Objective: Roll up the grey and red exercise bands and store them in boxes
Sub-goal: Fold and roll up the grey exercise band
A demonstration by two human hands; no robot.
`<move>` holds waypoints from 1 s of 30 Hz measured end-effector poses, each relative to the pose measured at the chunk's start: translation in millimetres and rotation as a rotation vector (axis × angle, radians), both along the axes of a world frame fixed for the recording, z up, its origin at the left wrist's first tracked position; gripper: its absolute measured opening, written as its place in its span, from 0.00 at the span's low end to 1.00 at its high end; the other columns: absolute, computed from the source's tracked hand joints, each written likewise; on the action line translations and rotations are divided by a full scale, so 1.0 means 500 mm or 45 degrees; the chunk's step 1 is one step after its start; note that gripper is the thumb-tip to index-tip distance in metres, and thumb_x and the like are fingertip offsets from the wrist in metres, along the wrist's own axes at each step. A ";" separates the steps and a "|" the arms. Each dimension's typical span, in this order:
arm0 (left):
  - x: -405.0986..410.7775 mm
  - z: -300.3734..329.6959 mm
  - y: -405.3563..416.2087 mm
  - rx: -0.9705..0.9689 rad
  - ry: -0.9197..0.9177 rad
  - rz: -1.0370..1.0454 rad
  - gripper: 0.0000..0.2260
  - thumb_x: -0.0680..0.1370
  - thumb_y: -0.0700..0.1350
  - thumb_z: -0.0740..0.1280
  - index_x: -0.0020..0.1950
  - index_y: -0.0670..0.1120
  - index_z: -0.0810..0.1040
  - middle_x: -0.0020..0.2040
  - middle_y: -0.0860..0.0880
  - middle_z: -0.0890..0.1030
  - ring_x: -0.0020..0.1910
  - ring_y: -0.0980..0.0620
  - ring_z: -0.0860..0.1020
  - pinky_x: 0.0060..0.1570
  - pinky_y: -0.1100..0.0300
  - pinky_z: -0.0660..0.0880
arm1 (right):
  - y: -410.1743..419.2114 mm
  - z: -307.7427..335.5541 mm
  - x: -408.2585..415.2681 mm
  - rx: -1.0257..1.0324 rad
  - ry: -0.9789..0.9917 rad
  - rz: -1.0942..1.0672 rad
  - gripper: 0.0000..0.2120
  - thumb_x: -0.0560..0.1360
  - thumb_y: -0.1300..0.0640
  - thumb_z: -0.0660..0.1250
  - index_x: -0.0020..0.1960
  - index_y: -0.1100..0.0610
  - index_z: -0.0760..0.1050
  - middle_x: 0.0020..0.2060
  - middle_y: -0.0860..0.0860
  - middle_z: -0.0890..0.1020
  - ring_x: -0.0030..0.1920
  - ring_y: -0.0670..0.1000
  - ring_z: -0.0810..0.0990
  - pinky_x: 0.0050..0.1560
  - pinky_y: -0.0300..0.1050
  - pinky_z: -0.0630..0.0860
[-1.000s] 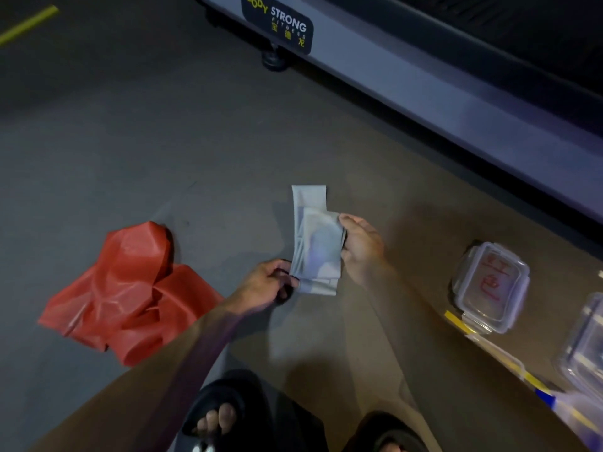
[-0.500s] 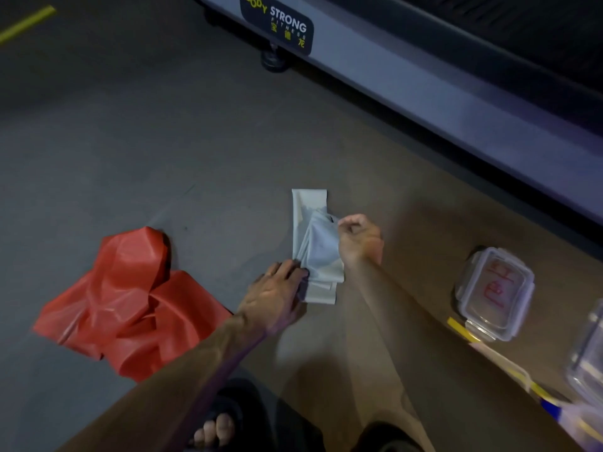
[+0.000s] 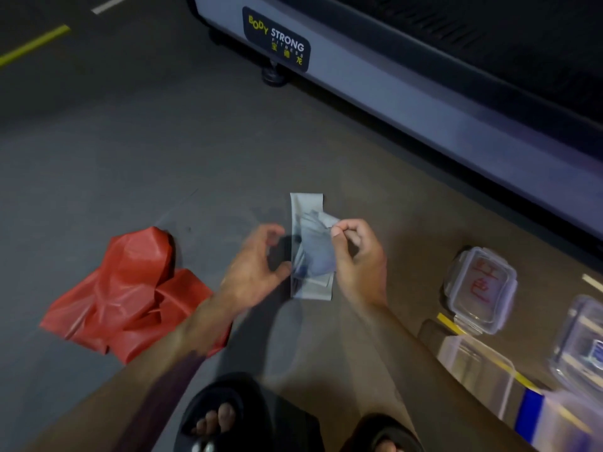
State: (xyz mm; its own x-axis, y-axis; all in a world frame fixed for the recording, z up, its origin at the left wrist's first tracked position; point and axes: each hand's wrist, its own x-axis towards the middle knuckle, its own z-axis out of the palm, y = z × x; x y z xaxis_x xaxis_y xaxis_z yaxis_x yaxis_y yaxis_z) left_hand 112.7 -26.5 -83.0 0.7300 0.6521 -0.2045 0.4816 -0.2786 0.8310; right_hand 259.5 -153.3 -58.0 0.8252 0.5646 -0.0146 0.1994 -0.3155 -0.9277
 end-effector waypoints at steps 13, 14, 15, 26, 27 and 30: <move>-0.002 0.285 0.000 0.171 -0.376 -0.288 0.10 0.73 0.42 0.79 0.51 0.51 0.85 0.41 0.53 0.85 0.41 0.62 0.82 0.48 0.67 0.77 | -0.074 0.242 -0.062 0.231 -0.033 0.061 0.03 0.81 0.58 0.67 0.49 0.54 0.78 0.41 0.46 0.84 0.43 0.49 0.84 0.44 0.45 0.77; -0.009 0.308 -0.006 0.200 -0.391 -0.267 0.07 0.73 0.42 0.78 0.49 0.51 0.85 0.41 0.53 0.86 0.40 0.62 0.82 0.46 0.66 0.77 | -0.079 0.263 -0.063 0.235 -0.022 0.059 0.03 0.81 0.59 0.67 0.48 0.54 0.78 0.40 0.46 0.84 0.44 0.47 0.84 0.45 0.43 0.77; -0.013 0.332 -0.010 0.219 -0.396 -0.259 0.06 0.74 0.43 0.77 0.49 0.51 0.86 0.41 0.53 0.86 0.39 0.61 0.82 0.46 0.66 0.77 | -0.084 0.287 -0.066 0.250 0.003 0.056 0.03 0.80 0.59 0.68 0.48 0.54 0.79 0.40 0.45 0.84 0.43 0.45 0.83 0.44 0.40 0.76; -0.038 0.694 -0.032 0.011 -0.454 -0.462 0.04 0.79 0.40 0.71 0.51 0.45 0.86 0.47 0.47 0.88 0.46 0.53 0.84 0.56 0.53 0.81 | -0.127 0.640 -0.070 0.270 0.321 0.045 0.07 0.79 0.63 0.69 0.43 0.55 0.81 0.36 0.48 0.83 0.40 0.46 0.78 0.46 0.43 0.73; -0.041 0.725 -0.037 -0.006 -0.464 -0.469 0.04 0.79 0.39 0.71 0.51 0.45 0.86 0.47 0.47 0.88 0.46 0.53 0.84 0.56 0.52 0.81 | -0.130 0.666 -0.074 0.280 0.334 0.027 0.07 0.79 0.62 0.69 0.43 0.55 0.81 0.36 0.48 0.83 0.41 0.47 0.78 0.45 0.44 0.73; -0.051 0.795 -0.053 -0.003 -0.475 -0.463 0.05 0.80 0.38 0.70 0.49 0.46 0.86 0.46 0.50 0.88 0.45 0.55 0.83 0.54 0.55 0.80 | -0.138 0.729 -0.091 0.351 0.296 -0.030 0.06 0.78 0.62 0.70 0.43 0.55 0.81 0.36 0.49 0.84 0.40 0.46 0.79 0.46 0.43 0.74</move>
